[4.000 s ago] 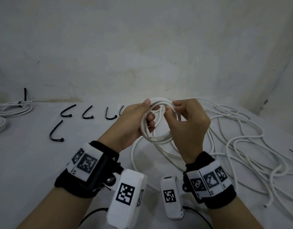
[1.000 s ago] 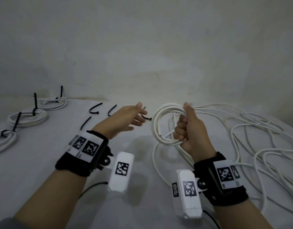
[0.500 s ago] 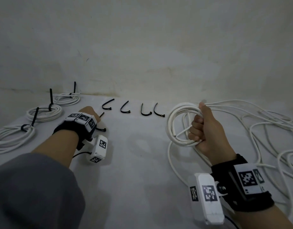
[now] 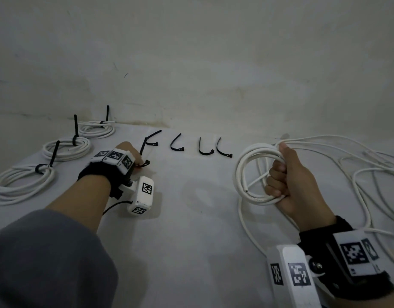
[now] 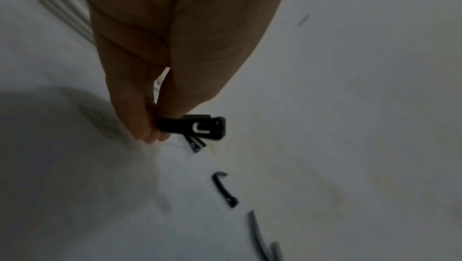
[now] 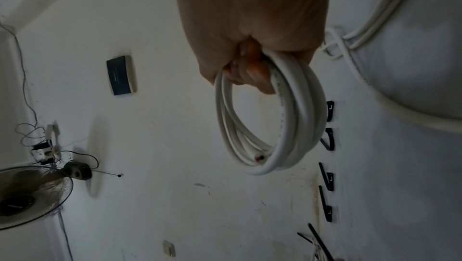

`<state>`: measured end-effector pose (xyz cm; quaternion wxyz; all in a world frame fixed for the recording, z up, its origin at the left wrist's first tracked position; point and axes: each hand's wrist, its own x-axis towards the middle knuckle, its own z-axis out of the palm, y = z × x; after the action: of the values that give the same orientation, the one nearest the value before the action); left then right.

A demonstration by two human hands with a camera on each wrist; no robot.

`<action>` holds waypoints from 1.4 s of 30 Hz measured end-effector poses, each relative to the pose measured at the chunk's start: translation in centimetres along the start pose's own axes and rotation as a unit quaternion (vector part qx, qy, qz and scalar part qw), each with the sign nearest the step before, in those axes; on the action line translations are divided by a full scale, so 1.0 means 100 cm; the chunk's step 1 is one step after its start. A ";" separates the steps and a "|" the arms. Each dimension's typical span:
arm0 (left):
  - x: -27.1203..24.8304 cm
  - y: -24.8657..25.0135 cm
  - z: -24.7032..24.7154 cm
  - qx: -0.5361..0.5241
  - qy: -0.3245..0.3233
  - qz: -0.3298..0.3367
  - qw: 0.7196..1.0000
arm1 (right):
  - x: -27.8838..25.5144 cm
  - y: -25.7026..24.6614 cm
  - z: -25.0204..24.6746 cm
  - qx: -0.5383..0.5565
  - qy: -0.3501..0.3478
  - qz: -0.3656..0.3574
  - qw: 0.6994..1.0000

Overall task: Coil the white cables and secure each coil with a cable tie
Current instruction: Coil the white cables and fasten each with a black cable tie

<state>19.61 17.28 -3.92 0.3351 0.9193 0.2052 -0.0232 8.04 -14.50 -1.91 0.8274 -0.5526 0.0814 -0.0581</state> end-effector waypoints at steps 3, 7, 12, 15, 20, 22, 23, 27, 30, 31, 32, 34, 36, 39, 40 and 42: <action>-0.015 0.011 0.004 -0.172 -0.069 0.040 0.982 | 0.001 0.001 0.000 0.012 0.011 -0.005 1.000; -0.076 0.040 0.013 -0.340 -0.187 0.114 0.914 | 0.001 0.002 -0.001 0.009 0.045 -0.018 0.999; -0.144 0.065 0.026 -0.323 -0.263 0.206 0.885 | 0.001 0.001 -0.003 0.000 0.102 -0.050 0.993; -0.168 0.075 0.031 -0.298 -0.286 0.230 0.881 | 0.002 0.000 -0.006 -0.015 0.139 -0.110 0.984; -0.189 0.084 0.042 -0.215 -0.321 0.245 0.889 | 0.001 0.001 -0.009 -0.062 0.158 -0.257 0.952; -0.191 0.089 0.050 -0.228 -0.286 0.244 0.898 | -0.003 0.002 -0.008 -0.092 0.142 -0.313 0.935; -0.192 0.090 0.053 -0.250 -0.263 0.246 0.899 | -0.005 0.003 -0.006 -0.113 0.128 -0.334 0.927; -0.196 0.099 0.059 -0.330 -0.192 0.293 0.877 | -0.014 0.000 0.001 -0.161 0.079 -0.361 0.915; -0.200 0.102 0.063 -0.336 -0.163 0.322 0.870 | -0.014 -0.001 0.001 -0.154 0.067 -0.320 0.932; -0.200 0.103 0.065 -0.338 -0.157 0.326 0.869 | -0.014 -0.001 0.000 -0.152 0.060 -0.299 0.940; -0.201 0.102 0.067 -0.338 -0.150 0.328 0.869 | -0.013 -0.001 0.000 -0.149 0.049 -0.279 0.947; -0.201 0.101 0.071 -0.338 -0.139 0.331 0.870 | -0.012 -0.003 -0.001 -0.138 0.030 -0.243 0.960; -0.201 0.101 0.073 -0.338 -0.143 0.331 0.869 | -0.011 -0.004 -0.002 -0.132 0.026 -0.227 0.965; -0.203 0.102 0.071 -0.353 -0.159 0.319 0.865 | -0.009 -0.006 -0.004 -0.126 0.047 -0.239 0.962; -0.204 0.103 0.069 -0.364 -0.161 0.311 0.863 | -0.009 -0.006 -0.005 -0.125 0.057 -0.245 0.960; -0.204 0.104 0.063 -0.397 -0.180 0.296 0.850 | -0.009 -0.008 -0.006 -0.119 0.068 -0.252 0.958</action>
<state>5.61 -1.24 1.18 0.6935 0.7049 -0.1487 -0.0047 7.04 -15.22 -1.34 0.7070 -0.6441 0.0018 -0.2921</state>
